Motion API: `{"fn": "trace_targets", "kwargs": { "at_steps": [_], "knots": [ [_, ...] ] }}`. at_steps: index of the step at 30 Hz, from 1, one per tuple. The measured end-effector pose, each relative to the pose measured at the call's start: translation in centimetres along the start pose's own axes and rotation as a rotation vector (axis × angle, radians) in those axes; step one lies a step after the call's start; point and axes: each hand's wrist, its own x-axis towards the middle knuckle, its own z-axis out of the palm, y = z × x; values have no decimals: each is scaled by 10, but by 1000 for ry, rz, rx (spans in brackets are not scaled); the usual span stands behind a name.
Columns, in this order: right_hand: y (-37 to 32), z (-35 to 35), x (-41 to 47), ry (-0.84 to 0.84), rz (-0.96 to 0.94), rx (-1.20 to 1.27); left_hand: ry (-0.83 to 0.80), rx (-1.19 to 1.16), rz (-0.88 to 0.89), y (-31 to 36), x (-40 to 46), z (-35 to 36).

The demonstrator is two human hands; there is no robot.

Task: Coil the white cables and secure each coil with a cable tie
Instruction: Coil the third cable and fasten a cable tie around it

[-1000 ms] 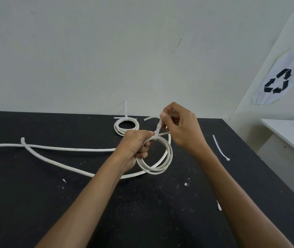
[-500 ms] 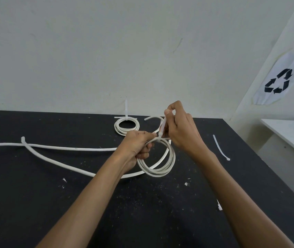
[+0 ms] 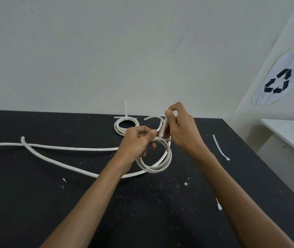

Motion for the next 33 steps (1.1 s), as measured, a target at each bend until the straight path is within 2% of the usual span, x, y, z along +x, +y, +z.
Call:
{"fn": "trace_targets", "kwargs": {
  "at_steps": [9,18,27,33],
  "knots": [
    [1,-5,4,11,-13,64,-39,-37,-21,0,-1,2],
    [-2,-10,10,49,-16,130,-92,-6,41,2,-4,2],
    [-5,-12,17,139,-42,78,-61,67,198,6,-6,4],
    [-4,-7,18,174,-32,87,-22,30,203,5,-7,3]
  ]
}}
